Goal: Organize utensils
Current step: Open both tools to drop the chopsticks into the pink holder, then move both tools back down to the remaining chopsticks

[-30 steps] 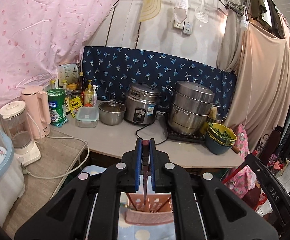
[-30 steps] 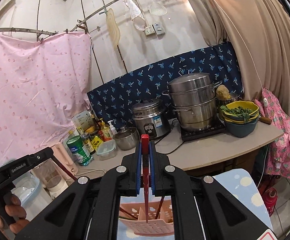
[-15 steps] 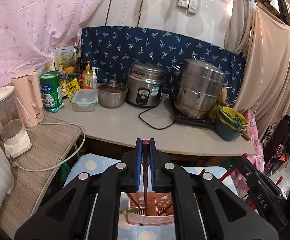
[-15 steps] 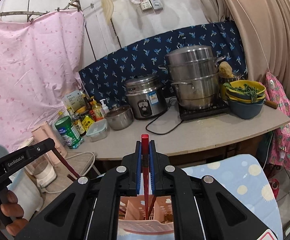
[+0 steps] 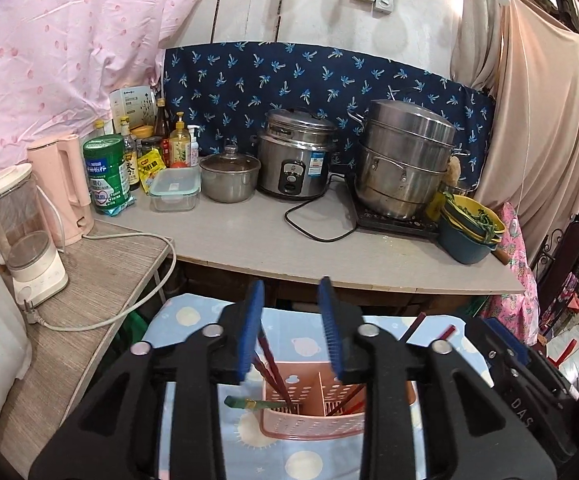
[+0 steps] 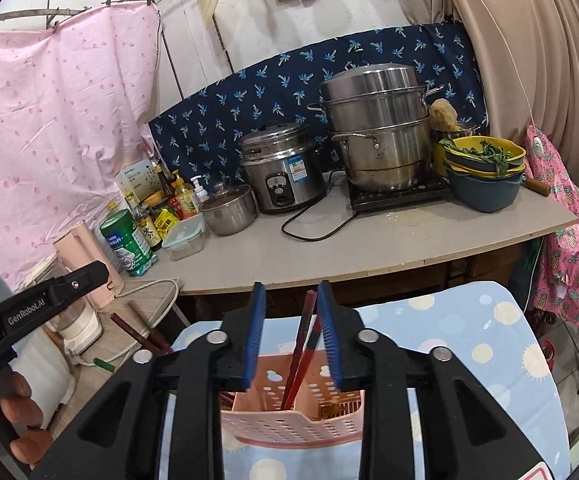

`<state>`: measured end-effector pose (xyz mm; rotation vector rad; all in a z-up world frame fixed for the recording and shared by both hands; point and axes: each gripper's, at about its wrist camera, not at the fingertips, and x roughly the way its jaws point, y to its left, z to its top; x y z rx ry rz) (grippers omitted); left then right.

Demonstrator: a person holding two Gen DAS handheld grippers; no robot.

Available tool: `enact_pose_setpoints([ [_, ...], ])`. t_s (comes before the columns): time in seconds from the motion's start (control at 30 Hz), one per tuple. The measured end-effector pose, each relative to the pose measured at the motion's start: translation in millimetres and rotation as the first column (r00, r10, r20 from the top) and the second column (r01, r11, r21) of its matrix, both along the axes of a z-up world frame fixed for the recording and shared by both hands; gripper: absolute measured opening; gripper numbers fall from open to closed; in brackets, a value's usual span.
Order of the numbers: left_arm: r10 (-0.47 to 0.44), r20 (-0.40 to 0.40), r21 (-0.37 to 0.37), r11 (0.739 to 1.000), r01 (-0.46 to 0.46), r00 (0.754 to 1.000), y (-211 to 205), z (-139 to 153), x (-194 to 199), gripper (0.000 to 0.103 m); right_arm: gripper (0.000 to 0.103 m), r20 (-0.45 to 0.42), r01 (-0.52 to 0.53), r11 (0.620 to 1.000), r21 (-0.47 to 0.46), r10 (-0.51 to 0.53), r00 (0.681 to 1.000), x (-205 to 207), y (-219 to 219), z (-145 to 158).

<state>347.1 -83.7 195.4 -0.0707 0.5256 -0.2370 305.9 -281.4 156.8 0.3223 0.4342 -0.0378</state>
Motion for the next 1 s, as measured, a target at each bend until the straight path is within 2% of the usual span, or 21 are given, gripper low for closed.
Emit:
enact_pose_setpoints([
  [0.33,-0.016,0.005,0.017,1.000,0.016,1.000,0.4,1.3,-32.2,0.035,0.032,0.014,-0.011,1.000,-0.012,0.011,1.000,-36.1,6.8,5.8],
  [0.53,-0.027,0.004,0.037,0.999,0.027,1.000,2.2,-3.9,-61.1,0.036,0.033,0.012,-0.015,0.999,-0.046,0.016,1.000,-73.8,15.8,3.3],
  [0.77,-0.039,-0.049,0.067,0.997,0.042,0.998,10.9,-33.7,-102.2,0.036,0.033,-0.023,-0.020,0.996,-0.091,0.018,1.000,-125.3,26.1,-14.3],
  [1.0,-0.046,-0.113,0.113,0.992,0.059,0.993,23.4,-78.3,-148.0,0.036,0.033,-0.120,-0.055,0.995,-0.089,0.044,0.992,-179.9,40.3,-58.1],
])
